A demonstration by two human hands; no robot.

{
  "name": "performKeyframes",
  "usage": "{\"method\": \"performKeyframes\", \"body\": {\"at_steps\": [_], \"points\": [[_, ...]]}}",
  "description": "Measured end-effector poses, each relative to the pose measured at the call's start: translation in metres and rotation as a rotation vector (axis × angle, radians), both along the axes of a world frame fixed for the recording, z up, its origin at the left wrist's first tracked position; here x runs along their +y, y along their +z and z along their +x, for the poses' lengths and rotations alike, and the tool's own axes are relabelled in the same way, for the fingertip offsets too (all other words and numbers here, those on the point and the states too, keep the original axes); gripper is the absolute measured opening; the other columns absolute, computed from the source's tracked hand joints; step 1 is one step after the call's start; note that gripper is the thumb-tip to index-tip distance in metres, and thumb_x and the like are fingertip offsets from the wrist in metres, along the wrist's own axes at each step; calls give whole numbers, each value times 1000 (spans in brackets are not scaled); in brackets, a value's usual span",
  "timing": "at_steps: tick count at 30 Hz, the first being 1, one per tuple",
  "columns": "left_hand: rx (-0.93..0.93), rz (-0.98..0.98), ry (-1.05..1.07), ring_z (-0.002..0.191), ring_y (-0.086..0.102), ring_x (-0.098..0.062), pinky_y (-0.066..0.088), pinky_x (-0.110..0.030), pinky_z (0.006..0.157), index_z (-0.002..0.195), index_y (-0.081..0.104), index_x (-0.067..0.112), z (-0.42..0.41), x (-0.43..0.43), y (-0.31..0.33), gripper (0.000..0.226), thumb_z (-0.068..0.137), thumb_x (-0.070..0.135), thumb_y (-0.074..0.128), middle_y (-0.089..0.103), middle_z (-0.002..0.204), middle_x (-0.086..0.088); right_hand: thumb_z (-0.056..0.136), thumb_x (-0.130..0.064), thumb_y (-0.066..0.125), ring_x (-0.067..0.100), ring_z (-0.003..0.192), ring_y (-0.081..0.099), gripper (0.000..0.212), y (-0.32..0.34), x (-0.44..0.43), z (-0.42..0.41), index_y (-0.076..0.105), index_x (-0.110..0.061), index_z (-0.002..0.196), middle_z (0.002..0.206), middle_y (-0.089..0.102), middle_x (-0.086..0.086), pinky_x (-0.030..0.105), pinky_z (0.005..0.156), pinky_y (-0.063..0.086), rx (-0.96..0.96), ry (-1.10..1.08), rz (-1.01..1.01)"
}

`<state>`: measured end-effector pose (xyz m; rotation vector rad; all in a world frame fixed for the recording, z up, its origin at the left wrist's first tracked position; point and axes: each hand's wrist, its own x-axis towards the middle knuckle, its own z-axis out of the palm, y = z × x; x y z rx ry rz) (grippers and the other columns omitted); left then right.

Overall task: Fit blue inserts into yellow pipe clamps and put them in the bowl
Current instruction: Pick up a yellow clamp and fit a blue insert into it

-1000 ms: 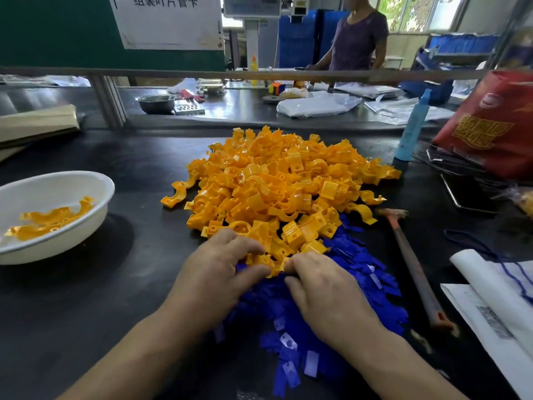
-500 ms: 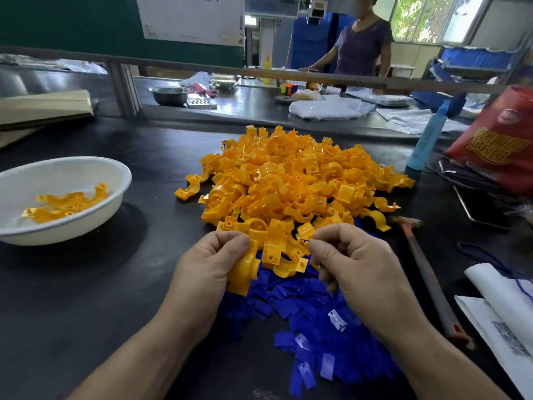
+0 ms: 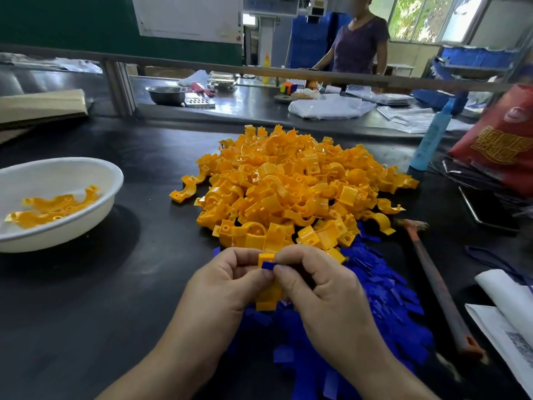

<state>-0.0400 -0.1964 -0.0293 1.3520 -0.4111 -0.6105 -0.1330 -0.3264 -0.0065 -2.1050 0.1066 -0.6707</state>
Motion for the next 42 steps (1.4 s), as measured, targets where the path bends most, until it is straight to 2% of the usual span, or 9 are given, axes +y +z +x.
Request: {"method": "performKeyframes", "body": {"at_steps": [8, 12, 18, 23, 30, 34, 36, 39, 42], "points": [[-60, 5, -25, 88, 74, -20, 58, -25, 67, 97, 74, 35, -4, -1, 5, 37, 62, 47, 74, 77, 98, -3, 89, -24, 63, 5, 86, 61, 12, -1, -10, -1, 64, -36, 91, 90, 61, -19, 15, 66, 51, 24, -11, 6], [-79, 13, -21, 86, 74, -20, 58, -28, 67, 99, 74, 33, -8, -1, 7, 34, 69, 48, 69, 77, 97, -4, 87, -28, 65, 7, 81, 59, 16, -3, -9, -2, 58, -36, 99, 90, 58, -16, 15, 62, 51, 20, -43, 93], [-30, 6, -33, 89, 74, -23, 57, -26, 66, 96, 75, 32, -10, 1, 9, 29, 69, 45, 70, 76, 98, -6, 87, -23, 65, 12, 90, 68, 19, -3, -11, -1, 69, -37, 100, 97, 70, -8, 22, 70, 56, 108, 123, 522], [-1, -15, -24, 85, 74, -24, 56, -26, 63, 93, 75, 29, -10, 2, 9, 28, 69, 42, 72, 76, 95, -10, 84, -25, 64, 12, 89, 69, 18, -3, -9, -1, 70, -34, 99, 95, 71, -7, 20, 69, 55, 74, 145, 535], [-36, -3, -29, 80, 74, -25, 56, -29, 61, 87, 75, 27, -13, 3, 13, 25, 68, 43, 70, 76, 90, -12, 89, -13, 64, 18, 81, 69, 16, -2, -8, -2, 71, -27, 92, 88, 71, 0, 24, 65, 57, 12, 166, 470], [-53, 42, -19, 74, 73, -21, 56, -28, 57, 85, 75, 26, -15, 3, 20, 23, 69, 41, 68, 76, 86, -10, 89, -19, 63, 15, 81, 67, 17, -2, -4, -3, 69, -34, 94, 91, 68, -5, 25, 66, 58, 31, 143, 356], [-80, 86, 22, 71, 73, -18, 55, -26, 56, 85, 75, 27, -8, 5, 26, 13, 80, 34, 66, 76, 84, -8, 89, -31, 60, 6, 87, 63, 19, 0, -7, -3, 63, -40, 106, 95, 63, -13, 18, 69, 55, 61, 57, 162], [-154, 263, 243, 69, 71, -16, 54, -27, 51, 85, 74, 25, 15, 20, 29, 11, 90, 24, 65, 75, 79, -2, 86, -45, 54, -2, 93, 56, 37, 5, -34, -7, 52, -37, 123, 104, 53, -20, 12, 64, 50, 74, -255, -181], [-282, 596, 328, 76, 64, -20, 55, -37, 59, 84, 72, 27, 39, 38, 25, 9, 91, 27, 66, 69, 83, 0, 89, -44, 55, 16, 105, 54, 43, 11, -82, -19, 51, -30, 129, 120, 55, -2, 29, 76, 42, 320, -612, -480]]}}
